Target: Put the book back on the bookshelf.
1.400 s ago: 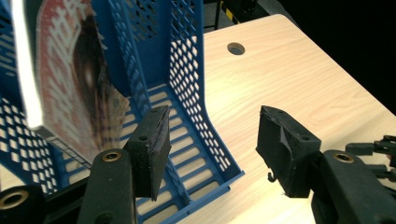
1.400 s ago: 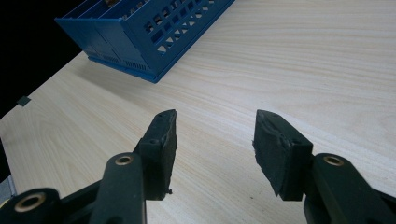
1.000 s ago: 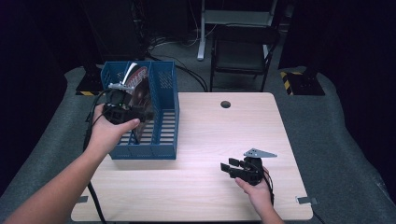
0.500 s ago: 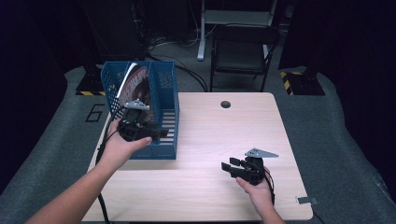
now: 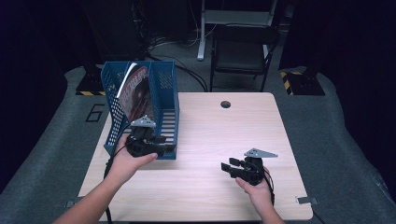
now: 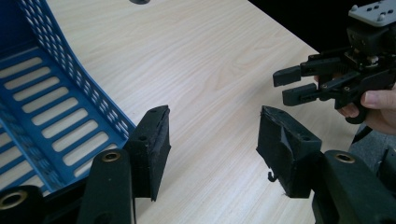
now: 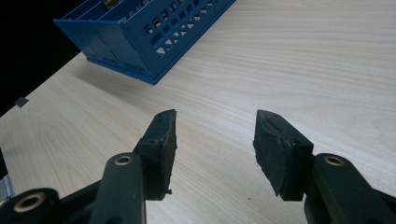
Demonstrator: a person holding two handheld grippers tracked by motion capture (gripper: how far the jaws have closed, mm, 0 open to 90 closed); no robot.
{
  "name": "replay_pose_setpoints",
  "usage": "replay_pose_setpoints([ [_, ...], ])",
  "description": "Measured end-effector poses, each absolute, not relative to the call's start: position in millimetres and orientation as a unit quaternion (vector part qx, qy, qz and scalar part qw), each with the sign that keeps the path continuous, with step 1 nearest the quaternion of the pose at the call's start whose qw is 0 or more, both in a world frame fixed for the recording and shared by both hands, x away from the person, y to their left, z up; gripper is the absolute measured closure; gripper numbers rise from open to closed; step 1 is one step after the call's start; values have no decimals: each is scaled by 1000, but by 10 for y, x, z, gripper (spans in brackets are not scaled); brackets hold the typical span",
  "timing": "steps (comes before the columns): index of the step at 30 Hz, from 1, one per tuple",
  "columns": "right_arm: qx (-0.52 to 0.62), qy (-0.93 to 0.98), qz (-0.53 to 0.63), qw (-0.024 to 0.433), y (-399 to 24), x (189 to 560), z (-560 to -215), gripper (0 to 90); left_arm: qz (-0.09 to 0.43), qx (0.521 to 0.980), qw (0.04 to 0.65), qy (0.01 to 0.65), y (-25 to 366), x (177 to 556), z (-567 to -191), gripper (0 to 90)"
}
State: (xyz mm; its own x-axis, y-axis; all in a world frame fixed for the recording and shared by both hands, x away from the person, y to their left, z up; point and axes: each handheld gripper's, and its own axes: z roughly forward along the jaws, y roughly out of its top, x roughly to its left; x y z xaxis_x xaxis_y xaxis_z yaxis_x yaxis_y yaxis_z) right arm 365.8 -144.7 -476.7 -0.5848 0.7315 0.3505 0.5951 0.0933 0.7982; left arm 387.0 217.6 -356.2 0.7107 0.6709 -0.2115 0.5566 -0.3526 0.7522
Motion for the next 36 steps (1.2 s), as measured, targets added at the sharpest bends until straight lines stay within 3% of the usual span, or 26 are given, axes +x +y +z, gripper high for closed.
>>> replay_pose_setpoints([
  [36,449,743,491,65,-1419,3666,-4805,487,17,850,420,319,2028,3557,-4574,437],
])
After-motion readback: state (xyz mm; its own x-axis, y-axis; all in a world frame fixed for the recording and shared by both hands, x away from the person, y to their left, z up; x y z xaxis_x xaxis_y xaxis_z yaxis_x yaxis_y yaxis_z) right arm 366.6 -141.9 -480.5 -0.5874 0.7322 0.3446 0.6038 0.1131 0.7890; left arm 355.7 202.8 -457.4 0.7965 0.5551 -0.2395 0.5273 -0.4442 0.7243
